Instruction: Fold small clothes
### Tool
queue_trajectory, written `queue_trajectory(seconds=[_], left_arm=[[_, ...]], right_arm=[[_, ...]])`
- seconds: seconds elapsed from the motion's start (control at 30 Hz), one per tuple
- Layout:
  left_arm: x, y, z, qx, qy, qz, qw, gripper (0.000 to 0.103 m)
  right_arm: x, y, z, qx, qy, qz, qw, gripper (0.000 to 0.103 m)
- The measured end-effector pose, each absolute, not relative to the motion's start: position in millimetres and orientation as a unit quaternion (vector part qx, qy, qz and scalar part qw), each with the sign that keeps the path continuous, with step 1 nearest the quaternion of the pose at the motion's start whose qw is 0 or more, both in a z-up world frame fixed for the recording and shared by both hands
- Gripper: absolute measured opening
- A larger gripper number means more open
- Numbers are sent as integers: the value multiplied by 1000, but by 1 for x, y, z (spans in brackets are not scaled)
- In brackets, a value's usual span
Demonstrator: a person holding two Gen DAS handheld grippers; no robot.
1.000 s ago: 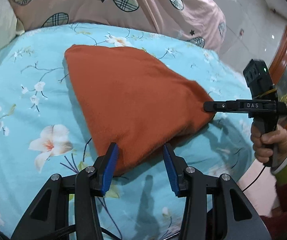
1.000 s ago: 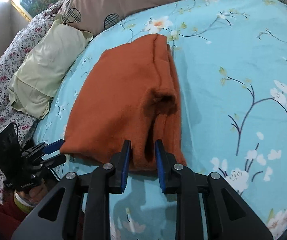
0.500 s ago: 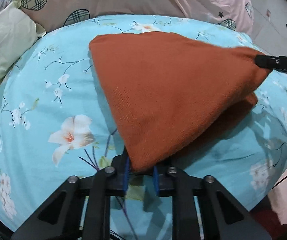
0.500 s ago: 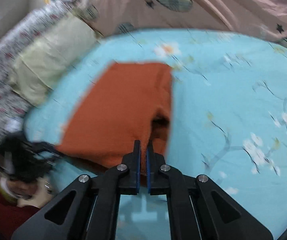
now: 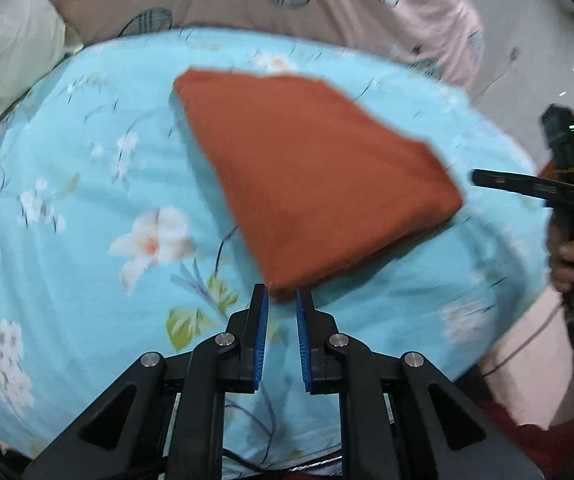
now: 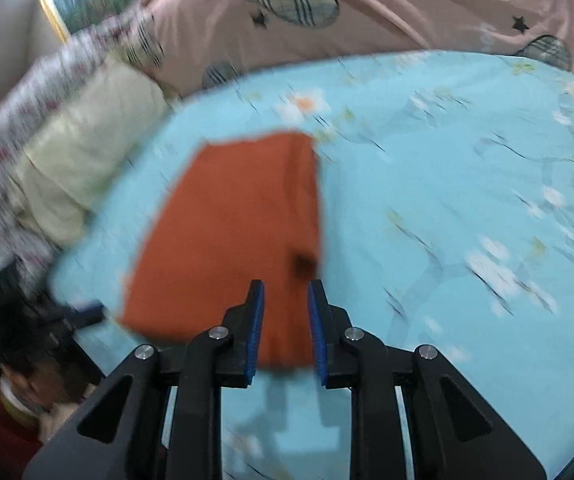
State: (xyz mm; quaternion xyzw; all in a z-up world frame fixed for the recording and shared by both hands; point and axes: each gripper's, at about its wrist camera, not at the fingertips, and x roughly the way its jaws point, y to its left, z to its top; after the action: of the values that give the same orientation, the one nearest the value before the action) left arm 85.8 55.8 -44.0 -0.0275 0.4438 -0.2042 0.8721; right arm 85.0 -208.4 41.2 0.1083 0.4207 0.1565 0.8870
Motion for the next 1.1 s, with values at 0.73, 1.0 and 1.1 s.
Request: queue_trajectory(seconds=[0.73, 1.0, 1.1], left_arm=[[128, 32, -82, -84, 459, -236, 853, 4], [100, 32, -81, -51, 451, -218, 864, 5], [100, 30, -89, -64, 455, -209, 863, 5]], right_arm=[[162, -178, -8, 165, 445, 130, 870, 12], [75, -190, -26, 81, 449, 97, 885, 24], [71, -193, -28, 68, 453, 57, 887, 33]])
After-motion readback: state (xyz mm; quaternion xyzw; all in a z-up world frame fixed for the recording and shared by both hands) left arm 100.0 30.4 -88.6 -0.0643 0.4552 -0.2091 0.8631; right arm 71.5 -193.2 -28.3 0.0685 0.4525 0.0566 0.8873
